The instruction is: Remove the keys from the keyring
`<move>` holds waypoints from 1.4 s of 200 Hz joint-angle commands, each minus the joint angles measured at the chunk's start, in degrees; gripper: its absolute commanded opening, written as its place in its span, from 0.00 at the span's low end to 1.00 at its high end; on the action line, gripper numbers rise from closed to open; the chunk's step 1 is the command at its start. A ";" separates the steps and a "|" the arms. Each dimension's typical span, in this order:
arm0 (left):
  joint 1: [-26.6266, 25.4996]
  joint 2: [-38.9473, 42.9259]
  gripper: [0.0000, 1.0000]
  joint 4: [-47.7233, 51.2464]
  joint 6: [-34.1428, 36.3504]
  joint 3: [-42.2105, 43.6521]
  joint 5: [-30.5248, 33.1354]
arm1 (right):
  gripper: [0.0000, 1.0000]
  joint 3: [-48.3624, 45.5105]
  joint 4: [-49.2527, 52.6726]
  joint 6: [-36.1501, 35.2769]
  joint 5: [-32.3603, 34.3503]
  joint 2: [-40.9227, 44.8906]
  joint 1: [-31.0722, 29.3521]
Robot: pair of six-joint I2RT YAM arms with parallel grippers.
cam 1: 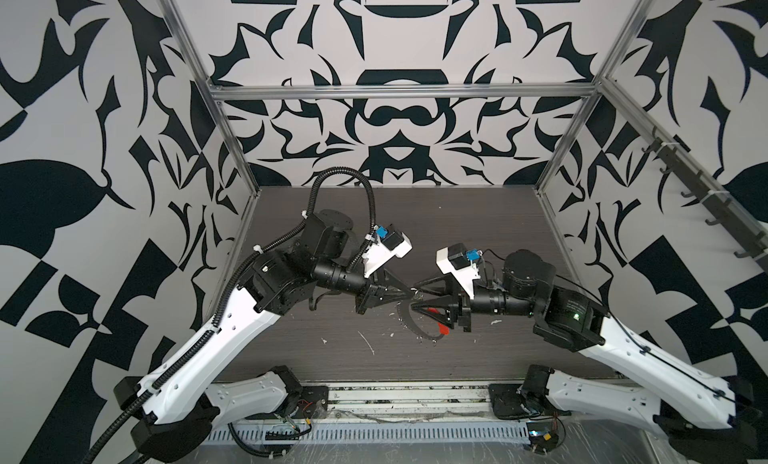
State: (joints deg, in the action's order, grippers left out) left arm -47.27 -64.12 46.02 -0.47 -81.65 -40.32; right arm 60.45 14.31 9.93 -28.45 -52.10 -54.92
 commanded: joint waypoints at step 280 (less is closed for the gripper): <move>-0.70 3.15 0.00 1.62 1.45 -2.07 -0.47 | 0.25 3.11 -1.33 3.07 -10.14 0.42 4.24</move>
State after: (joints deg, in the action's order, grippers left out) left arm -47.81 -62.08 46.96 0.08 -81.65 -40.32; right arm 62.96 15.57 12.14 -36.45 -51.33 -50.70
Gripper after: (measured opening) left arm 0.047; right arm 0.273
